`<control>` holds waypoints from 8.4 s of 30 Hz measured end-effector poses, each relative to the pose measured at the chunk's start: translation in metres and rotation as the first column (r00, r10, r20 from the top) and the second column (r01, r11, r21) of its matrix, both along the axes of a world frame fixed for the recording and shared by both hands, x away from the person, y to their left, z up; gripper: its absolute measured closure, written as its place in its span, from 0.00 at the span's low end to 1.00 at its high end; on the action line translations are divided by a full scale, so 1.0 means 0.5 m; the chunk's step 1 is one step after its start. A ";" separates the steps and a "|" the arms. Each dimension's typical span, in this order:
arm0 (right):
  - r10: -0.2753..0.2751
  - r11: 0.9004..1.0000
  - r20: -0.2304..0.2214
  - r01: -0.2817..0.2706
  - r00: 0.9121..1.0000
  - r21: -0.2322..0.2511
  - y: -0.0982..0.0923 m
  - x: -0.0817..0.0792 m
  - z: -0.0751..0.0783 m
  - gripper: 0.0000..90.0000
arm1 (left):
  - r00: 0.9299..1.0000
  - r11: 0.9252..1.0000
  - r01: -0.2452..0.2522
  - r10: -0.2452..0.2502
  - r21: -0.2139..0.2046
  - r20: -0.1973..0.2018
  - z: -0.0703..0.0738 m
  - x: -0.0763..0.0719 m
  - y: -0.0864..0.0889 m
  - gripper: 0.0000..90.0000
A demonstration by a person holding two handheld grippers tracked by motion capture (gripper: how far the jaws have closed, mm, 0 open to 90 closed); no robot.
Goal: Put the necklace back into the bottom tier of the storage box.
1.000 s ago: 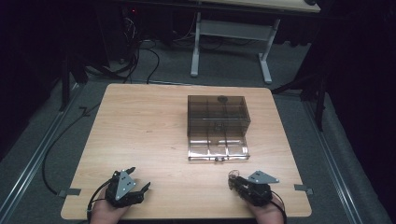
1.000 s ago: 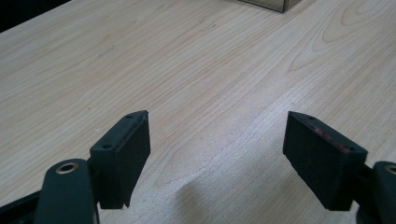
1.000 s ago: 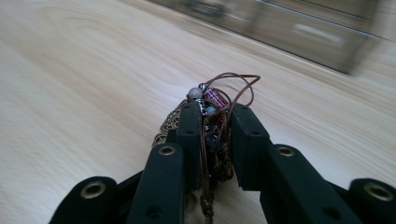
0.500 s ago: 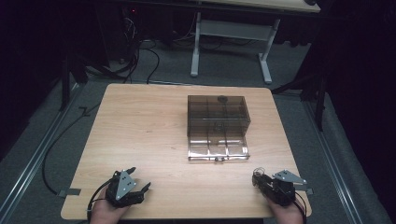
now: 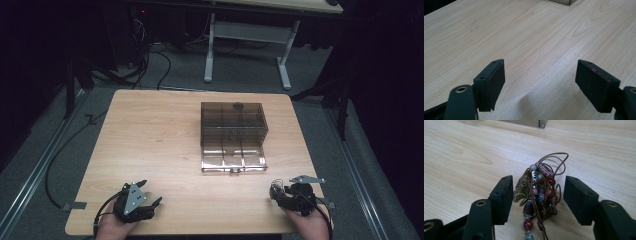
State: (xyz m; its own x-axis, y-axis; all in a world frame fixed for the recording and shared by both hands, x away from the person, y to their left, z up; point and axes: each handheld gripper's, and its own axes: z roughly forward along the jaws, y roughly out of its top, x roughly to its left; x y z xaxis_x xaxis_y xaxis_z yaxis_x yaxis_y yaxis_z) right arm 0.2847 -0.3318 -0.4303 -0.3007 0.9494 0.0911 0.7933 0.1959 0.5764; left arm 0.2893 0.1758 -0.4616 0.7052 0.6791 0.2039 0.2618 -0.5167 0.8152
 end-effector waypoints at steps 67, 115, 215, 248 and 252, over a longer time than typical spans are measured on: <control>0.013 0.974 -0.478 -0.121 0.878 -0.194 0.037 0.108 0.038 0.56 | 1.000 1.000 0.027 -0.027 0.009 -0.005 -0.001 -0.001 -0.002 0.26; 0.073 0.956 -0.403 -0.180 0.912 -0.234 0.044 0.116 0.111 0.86 | 0.999 0.999 0.032 -0.032 0.015 -0.007 0.000 -0.002 -0.002 0.26; 0.245 0.890 -0.407 -0.371 0.880 -0.266 0.307 0.335 0.079 0.85 | 0.999 0.999 0.038 -0.038 0.023 -0.016 -0.001 -0.001 -0.002 0.26; 0.200 0.935 -0.366 -0.288 0.909 -0.205 0.302 0.353 0.075 0.70 | 0.999 0.998 0.042 -0.041 0.036 -0.021 -0.001 0.000 -0.004 0.26; 0.180 0.953 -0.321 -0.246 0.930 -0.179 0.300 0.358 0.092 0.70 | 0.999 0.998 0.042 -0.041 0.041 -0.020 -0.001 0.000 -0.005 0.26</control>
State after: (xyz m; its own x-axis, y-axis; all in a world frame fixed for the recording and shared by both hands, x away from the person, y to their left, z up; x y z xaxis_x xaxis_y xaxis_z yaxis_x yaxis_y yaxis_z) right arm 0.4637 -0.1816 -0.3840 -0.4883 0.8726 0.0114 0.8472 0.4708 0.2461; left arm 0.2894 0.1732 -0.4621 0.7364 0.6408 0.2171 0.2551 -0.5601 0.7882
